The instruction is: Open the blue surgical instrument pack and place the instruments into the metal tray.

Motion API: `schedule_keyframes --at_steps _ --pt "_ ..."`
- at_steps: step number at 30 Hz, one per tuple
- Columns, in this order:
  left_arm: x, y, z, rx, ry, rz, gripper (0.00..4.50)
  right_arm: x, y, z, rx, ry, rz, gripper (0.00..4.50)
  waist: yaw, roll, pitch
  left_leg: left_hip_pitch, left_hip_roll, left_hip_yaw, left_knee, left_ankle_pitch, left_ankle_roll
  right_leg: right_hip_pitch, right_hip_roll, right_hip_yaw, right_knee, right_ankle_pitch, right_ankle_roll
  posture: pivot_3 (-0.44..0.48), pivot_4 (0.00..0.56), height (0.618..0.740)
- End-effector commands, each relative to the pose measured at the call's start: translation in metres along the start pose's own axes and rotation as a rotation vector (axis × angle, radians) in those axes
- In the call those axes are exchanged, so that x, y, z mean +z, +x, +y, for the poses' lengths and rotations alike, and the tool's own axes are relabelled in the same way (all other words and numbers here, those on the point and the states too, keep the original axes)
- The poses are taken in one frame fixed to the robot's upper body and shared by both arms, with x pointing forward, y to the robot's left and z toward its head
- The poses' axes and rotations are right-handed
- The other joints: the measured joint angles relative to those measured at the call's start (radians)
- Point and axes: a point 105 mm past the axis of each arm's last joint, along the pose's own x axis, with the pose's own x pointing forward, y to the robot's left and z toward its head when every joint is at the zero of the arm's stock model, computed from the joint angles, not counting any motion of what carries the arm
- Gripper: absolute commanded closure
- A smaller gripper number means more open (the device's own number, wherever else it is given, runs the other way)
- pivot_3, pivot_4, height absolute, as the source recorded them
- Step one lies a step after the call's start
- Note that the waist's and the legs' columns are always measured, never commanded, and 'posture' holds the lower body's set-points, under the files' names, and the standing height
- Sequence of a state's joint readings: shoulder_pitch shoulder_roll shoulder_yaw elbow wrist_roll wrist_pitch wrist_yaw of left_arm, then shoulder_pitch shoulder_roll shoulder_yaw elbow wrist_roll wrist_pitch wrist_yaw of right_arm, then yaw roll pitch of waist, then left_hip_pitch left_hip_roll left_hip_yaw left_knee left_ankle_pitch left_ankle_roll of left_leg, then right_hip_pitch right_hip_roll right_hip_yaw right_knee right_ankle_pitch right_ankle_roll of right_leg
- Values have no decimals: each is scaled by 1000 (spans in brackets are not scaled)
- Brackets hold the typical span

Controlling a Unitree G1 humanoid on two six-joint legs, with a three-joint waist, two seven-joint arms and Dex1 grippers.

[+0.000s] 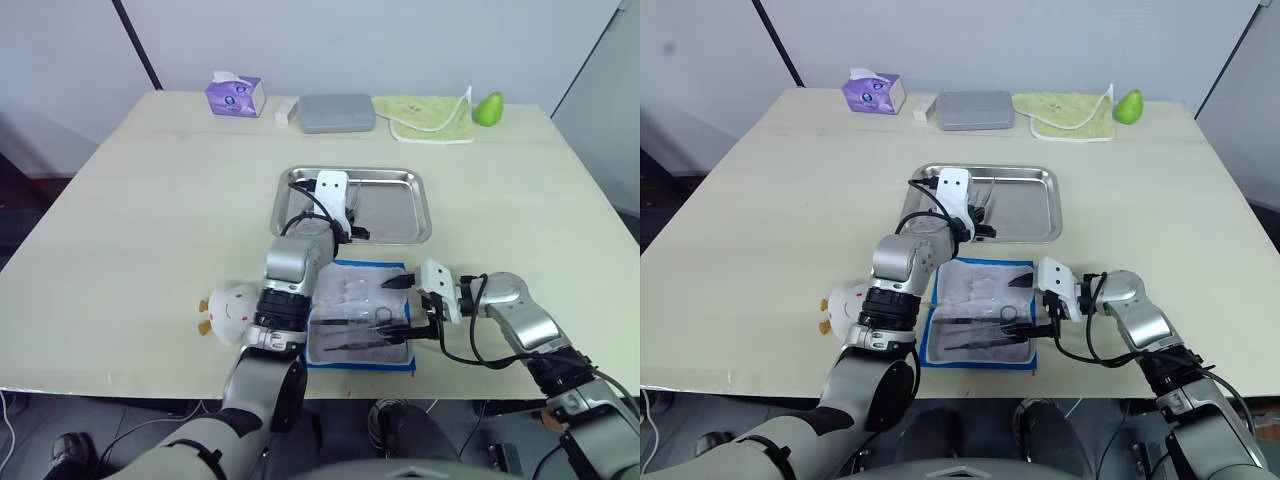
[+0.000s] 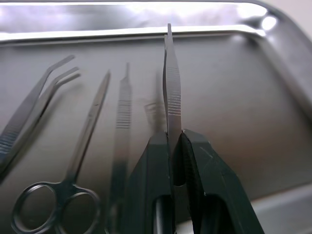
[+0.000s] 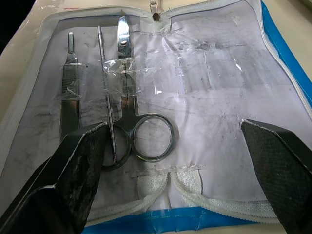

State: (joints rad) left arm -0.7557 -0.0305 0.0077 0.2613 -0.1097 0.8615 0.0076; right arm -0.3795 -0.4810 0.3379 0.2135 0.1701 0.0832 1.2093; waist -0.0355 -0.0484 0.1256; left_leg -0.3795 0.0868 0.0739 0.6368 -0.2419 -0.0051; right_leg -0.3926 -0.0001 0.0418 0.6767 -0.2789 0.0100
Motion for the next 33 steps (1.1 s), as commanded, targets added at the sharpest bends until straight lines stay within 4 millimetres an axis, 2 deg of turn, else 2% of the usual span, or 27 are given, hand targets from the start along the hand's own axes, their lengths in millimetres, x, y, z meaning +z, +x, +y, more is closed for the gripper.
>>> schedule_keyframes --at_steps 1,9,12,15,20,22,26,28,30,33 --pt "11 -1 -4 3 21 -47 4415 -62 4 31 68 199 207 0 0 0 0 0 0 0 0 0 0 0 0 0 0 0 0 0 150 740" --pt "6 0 -2 12 18 -27 4415 -63 3 31 69 199 208 0 0 1 1 0 0 0 0 0 0 0 0 0 0 0 0 0 150 740" --pt "5 -1 -2 10 12 -27 3268 -63 3 31 69 199 207 0 0 1 1 0 0 0 0 0 0 0 0 0 0 0 0 0 150 740" --pt "7 -6 -8 -39 -2 -39 1828 -63 3 31 68 199 207 0 0 1 1 0 0 0 0 0 0 0 0 0 -1 0 0 0 150 740" --pt "19 -29 -27 -244 -25 -106 1828 -63 2 31 65 198 205 0 -1 2 1 0 0 0 -1 0 0 0 0 0 -1 0 0 0 150 740" --pt "24 -46 -35 -381 6 -142 1828 -62 2 30 64 196 200 0 -2 3 2 0 0 0 -1 0 0 0 0 0 -1 0 0 0 150 740" --pt "15 -84 -44 -644 198 -167 1828 -56 4 28 63 177 163 0 -6 6 3 0 0 0 -1 0 -1 0 0 0 -1 0 0 0 150 740" --pt "6 -103 -41 -761 300 -172 1828 -51 7 27 66 171 130 0 -5 8 4 1 0 0 -2 0 -1 0 0 0 -1 0 0 0 150 740" --pt "2 -119 -36 -876 274 -194 1828 -49 8 27 71 164 116 0 -5 9 4 0 0 0 -2 0 -1 -1 -1 0 -1 0 0 0 150 740" --pt "-1 -132 -23 -952 323 -243 1828 -47 9 26 67 157 108 0 -6 8 5 0 0 0 -2 0 -1 -1 -1 0 -1 0 -1 0 150 740"
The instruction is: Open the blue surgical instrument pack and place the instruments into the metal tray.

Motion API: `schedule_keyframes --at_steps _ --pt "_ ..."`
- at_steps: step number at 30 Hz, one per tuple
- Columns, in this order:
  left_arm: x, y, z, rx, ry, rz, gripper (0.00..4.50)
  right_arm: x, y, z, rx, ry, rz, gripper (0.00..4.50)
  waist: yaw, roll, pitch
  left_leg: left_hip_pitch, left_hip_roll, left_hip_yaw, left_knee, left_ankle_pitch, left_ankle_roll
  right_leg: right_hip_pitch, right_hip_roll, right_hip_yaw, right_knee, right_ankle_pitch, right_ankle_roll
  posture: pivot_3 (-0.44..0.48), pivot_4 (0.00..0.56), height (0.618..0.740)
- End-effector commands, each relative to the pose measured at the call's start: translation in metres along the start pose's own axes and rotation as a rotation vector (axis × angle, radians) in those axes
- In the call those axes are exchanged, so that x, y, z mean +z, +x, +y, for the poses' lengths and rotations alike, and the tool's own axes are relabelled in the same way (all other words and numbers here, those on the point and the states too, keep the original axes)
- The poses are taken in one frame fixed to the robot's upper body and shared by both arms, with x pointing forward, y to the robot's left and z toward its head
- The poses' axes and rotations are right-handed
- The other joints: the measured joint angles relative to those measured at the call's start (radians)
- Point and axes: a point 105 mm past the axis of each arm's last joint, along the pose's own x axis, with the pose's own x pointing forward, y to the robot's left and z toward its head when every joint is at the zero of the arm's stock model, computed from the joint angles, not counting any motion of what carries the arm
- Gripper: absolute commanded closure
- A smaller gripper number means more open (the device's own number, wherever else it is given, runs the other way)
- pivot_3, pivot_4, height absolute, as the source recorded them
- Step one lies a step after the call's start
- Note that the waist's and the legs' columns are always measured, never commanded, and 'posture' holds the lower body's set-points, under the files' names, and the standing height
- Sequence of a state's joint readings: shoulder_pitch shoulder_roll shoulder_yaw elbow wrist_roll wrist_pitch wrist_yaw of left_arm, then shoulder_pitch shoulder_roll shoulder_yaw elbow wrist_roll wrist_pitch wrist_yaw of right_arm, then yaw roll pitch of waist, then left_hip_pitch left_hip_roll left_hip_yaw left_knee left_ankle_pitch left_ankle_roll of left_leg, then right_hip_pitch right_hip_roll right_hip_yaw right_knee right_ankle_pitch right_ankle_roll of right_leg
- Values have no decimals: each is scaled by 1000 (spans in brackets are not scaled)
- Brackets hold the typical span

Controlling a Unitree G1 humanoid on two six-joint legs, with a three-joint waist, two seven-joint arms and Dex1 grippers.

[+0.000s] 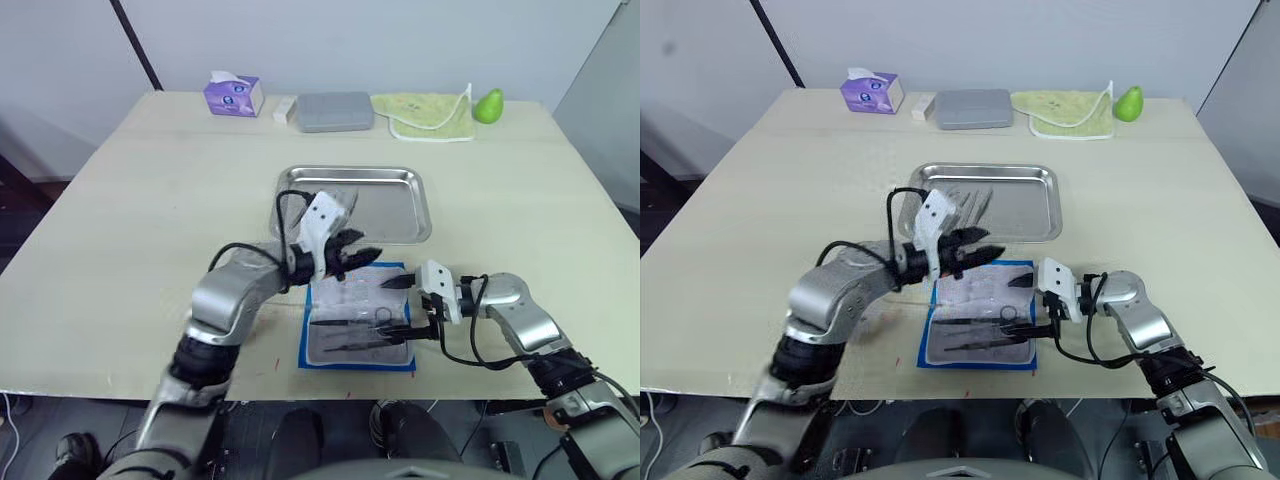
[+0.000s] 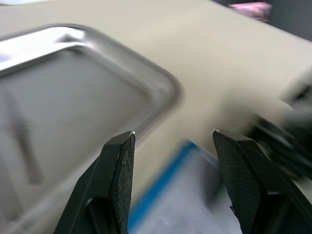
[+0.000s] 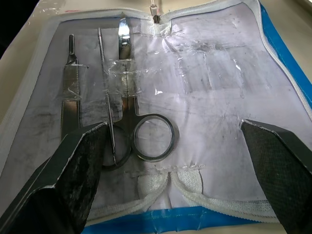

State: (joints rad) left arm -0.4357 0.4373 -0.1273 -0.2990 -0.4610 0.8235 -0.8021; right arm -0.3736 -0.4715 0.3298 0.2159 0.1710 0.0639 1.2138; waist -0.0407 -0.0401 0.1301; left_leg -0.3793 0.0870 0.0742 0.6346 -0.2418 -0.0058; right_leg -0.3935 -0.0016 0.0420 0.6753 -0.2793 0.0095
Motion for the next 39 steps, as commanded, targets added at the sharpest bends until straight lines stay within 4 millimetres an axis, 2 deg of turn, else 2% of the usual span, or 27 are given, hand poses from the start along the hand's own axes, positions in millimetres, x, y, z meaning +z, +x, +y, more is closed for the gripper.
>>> schedule_keyframes --at_steps 1,4,6,8,9,15,18,23,29,32,34,39 --pt "17 -22 -10 -125 140 -112 1828 -48 7 25 63 165 123 0 -1 0 1 0 0 0 0 0 0 0 0 0 0 0 0 0 150 740" --pt "6 -50 -8 -201 126 -83 1828 -47 6 25 55 164 113 0 -2 0 1 0 1 0 0 0 0 -1 1 1 0 -1 -2 0 150 740" --pt "4 -74 -10 -253 92 -104 1308 -46 4 25 48 165 104 0 -1 1 1 0 2 0 0 0 0 -2 1 2 0 -2 -3 0 150 740" --pt "1 -89 -13 -282 92 -112 252 -46 2 26 45 165 100 0 5 0 2 -1 2 -1 -1 0 0 -2 1 0 -1 -3 -4 0 150 740" --pt "-3 -99 -14 -280 92 -101 63 -46 1 26 46 164 99 0 7 0 2 -1 2 -1 -1 0 0 -2 1 0 -1 -4 -5 0 150 740" --pt "-28 -147 -10 -224 85 -10 27 -43 -7 24 39 160 89 0 6 1 4 -2 3 0 -2 0 0 -3 -2 0 -4 -4 -6 0 150 740" --pt "-34 -164 -5 -183 87 18 27 -42 -10 23 38 160 84 0 11 3 6 -2 3 -1 -3 0 0 -3 -7 -1 -5 -4 -6 0 150 740" --pt "-36 -170 -3 -167 101 26 27 -42 -13 22 38 159 80 0 22 4 7 -4 3 1 -2 0 0 -3 -11 -1 -7 -4 -6 0 150 740" --pt "-32 -160 -5 -199 130 18 27 -31 -14 20 37 146 30 0 26 2 8 -6 2 0 -3 -1 1 -3 -11 -3 -11 -3 -6 0 150 740" --pt "-32 -153 -5 -221 141 20 27 -10 -19 16 23 130 -59 0 28 2 8 -8 2 0 -3 -1 1 -4 -9 -4 -11 -3 -6 0 150 740" --pt "-33 -150 -5 -235 144 22 27 4 -25 13 5 132 -115 0 29 6 11 -10 2 1 -3 -1 1 -5 -7 -5 -11 -3 -6 0 150 740" --pt "-36 -141 -2 -262 163 33 27 43 -53 18 -25 91 -222 0 31 12 16 -24 2 1 -1 0 1 -17 0 -5 -10 -1 -2 0 150 740"
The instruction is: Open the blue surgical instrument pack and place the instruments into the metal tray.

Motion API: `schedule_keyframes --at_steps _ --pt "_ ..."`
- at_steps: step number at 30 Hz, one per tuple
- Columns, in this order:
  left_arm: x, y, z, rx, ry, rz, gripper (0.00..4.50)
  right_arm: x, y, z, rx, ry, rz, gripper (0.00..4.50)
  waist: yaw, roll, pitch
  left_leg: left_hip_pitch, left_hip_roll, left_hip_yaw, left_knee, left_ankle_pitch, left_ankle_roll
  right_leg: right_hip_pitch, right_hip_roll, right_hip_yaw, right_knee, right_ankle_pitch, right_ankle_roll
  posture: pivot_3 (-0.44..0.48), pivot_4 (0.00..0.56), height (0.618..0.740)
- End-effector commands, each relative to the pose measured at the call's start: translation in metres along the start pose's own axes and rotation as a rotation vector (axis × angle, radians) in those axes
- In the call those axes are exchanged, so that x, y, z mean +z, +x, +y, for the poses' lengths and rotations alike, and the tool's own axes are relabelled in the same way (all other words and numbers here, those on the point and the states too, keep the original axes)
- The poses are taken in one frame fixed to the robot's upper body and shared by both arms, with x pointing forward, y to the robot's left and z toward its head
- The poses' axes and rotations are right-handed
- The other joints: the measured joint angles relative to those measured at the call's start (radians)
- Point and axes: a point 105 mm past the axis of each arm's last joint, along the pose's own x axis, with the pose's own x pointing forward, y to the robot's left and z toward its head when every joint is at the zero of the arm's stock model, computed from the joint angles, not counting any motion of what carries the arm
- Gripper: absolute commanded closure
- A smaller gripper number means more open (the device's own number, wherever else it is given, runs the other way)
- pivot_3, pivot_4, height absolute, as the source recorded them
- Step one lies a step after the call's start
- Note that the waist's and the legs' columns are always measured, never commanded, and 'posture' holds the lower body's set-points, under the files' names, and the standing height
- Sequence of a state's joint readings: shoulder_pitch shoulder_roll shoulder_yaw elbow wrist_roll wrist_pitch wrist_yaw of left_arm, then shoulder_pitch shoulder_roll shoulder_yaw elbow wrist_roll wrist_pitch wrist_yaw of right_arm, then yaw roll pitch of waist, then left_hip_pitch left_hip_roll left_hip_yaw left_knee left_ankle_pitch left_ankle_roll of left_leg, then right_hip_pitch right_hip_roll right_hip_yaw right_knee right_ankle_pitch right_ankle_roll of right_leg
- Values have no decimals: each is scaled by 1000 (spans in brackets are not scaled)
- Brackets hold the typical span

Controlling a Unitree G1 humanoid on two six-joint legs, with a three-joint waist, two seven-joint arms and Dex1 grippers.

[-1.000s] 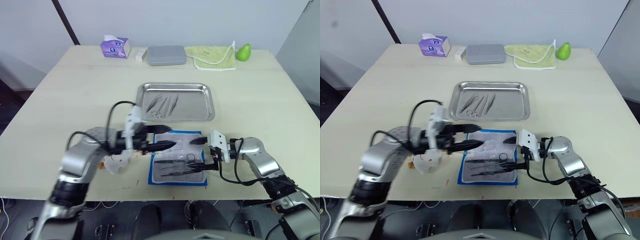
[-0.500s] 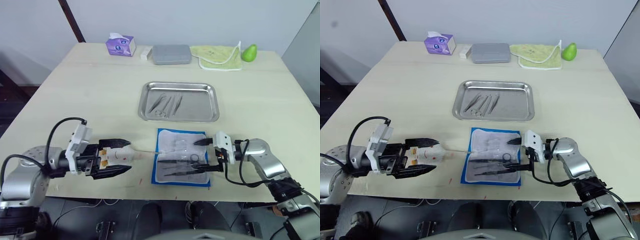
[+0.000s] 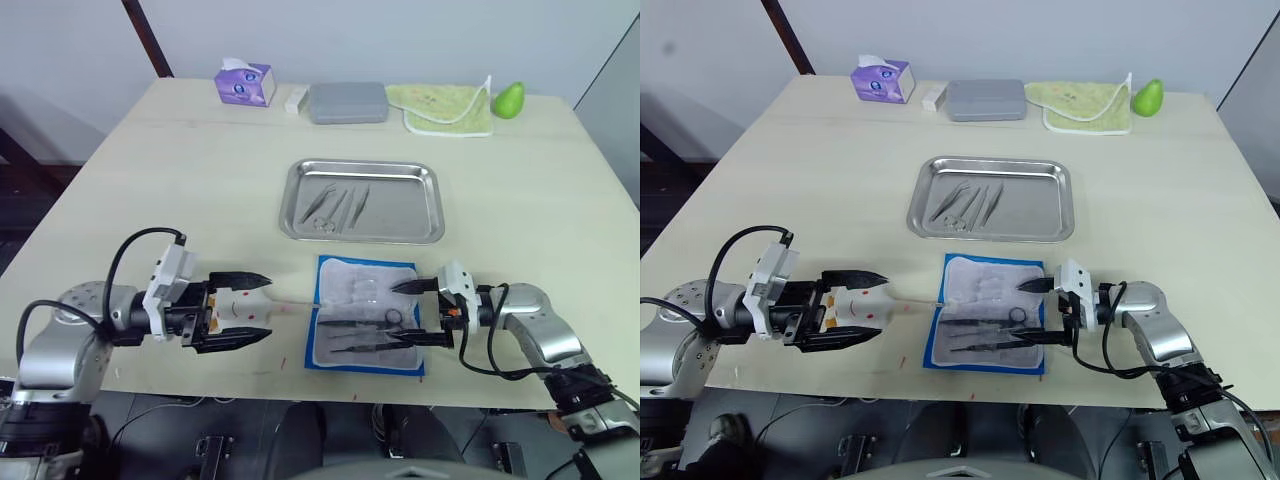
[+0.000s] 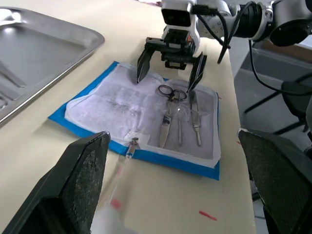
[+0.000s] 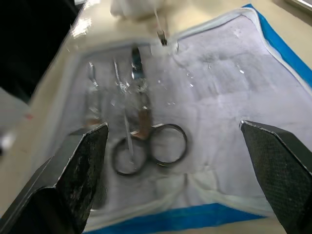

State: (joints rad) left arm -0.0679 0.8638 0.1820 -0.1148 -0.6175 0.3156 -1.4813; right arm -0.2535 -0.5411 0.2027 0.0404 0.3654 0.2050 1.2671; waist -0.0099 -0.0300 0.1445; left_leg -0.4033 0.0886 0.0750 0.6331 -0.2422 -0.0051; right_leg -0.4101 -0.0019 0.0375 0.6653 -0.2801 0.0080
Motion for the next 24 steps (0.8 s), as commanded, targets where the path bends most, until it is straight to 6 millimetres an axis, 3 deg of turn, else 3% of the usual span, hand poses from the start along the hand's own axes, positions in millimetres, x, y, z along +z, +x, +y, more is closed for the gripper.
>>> schedule_keyframes --at_steps 1,6,15,24 --pt "0 6 3 -32 46 10 27 36 -22 12 -1 -40 -77 0 0 3 3 -1 0 0 0 0 0 -1 0 0 0 0 0 0 150 740" --pt "-2 18 7 -62 57 -1 27 57 -48 32 -24 -78 -67 0 -3 5 5 -9 0 -3 1 0 0 -7 2 -4 0 0 1 0 150 740" --pt "-7 52 15 -156 105 -7 27 70 -103 60 -188 -98 32 0 20 7 7 -11 -1 -5 6 0 0 -5 1 -9 0 1 3 0 150 740" --pt "-22 78 19 -226 145 22 27 72 -109 73 -232 -82 44 0 21 6 7 -11 -1 -7 17 0 0 -2 2 -9 4 3 7 0 150 740"
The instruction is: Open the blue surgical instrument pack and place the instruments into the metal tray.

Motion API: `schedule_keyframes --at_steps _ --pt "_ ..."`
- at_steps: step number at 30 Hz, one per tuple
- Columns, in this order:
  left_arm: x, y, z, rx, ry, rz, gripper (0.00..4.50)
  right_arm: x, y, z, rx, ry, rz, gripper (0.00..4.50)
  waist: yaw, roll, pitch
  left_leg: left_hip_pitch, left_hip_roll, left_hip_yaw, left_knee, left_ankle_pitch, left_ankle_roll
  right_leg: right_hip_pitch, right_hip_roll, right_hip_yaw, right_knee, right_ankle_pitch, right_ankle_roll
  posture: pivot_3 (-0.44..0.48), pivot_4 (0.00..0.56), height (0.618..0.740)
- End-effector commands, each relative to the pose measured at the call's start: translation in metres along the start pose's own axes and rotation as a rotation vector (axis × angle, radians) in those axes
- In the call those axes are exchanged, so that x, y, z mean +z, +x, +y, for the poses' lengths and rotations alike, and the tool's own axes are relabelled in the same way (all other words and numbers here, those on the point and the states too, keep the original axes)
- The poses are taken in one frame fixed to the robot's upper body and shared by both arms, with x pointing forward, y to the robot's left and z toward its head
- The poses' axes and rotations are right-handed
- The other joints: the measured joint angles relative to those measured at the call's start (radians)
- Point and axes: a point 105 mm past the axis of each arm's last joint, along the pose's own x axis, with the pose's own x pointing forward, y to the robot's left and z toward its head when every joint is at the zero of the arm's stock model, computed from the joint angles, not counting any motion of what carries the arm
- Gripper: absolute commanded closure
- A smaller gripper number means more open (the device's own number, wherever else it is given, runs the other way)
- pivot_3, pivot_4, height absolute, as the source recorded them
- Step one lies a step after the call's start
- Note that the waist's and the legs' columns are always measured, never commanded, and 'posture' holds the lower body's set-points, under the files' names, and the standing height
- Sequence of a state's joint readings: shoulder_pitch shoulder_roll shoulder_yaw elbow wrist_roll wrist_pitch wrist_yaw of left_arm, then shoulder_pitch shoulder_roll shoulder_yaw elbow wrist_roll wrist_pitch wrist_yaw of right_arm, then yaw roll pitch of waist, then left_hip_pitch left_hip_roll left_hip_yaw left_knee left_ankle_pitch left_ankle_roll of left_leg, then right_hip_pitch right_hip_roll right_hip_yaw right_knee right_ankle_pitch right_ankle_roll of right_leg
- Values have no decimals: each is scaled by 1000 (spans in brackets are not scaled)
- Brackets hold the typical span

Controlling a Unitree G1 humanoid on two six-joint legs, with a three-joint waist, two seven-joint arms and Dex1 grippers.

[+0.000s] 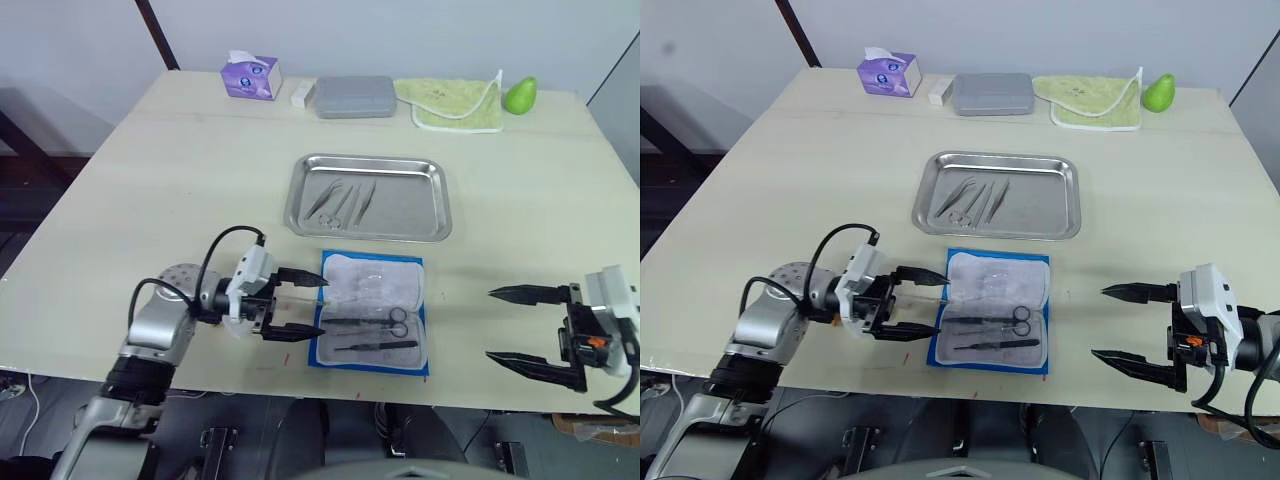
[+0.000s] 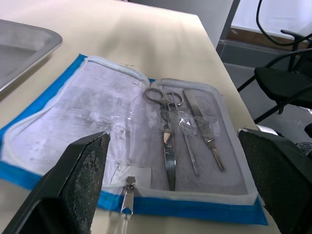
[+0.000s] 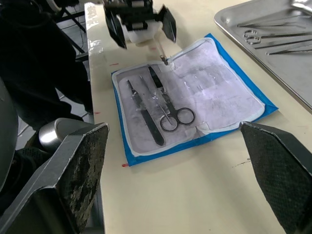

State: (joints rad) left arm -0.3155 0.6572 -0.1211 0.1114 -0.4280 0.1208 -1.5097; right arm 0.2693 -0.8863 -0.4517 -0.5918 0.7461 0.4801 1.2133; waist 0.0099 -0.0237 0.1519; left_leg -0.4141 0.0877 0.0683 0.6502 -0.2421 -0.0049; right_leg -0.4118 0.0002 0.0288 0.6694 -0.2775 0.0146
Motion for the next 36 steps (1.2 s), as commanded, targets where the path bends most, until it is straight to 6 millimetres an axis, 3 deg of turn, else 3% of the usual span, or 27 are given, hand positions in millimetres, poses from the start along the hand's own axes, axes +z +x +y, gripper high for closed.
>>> schedule_keyframes --at_steps 1,11,19,36 --pt "-3 7 2 -48 53 23 27 8 -1 4 -4 -36 -3 0 2 0 0 0 0 0 1 0 0 0 0 0 1 0 1 0 150 740" --pt "-8 21 16 -73 89 38 27 11 1 5 -18 -47 -13 0 2 0 0 1 -2 -3 5 0 0 1 0 1 9 1 1 0 150 740" --pt "-25 29 22 -81 104 104 27 16 -1 4 -23 -56 -22 0 3 1 -1 1 -3 -4 5 0 0 2 0 1 9 1 1 0 150 740" --pt "-53 31 17 -126 79 206 27 21 2 5 -23 -57 -20 0 2 12 -7 2 -4 -7 14 0 1 6 0 0 12 1 3 0 150 740"
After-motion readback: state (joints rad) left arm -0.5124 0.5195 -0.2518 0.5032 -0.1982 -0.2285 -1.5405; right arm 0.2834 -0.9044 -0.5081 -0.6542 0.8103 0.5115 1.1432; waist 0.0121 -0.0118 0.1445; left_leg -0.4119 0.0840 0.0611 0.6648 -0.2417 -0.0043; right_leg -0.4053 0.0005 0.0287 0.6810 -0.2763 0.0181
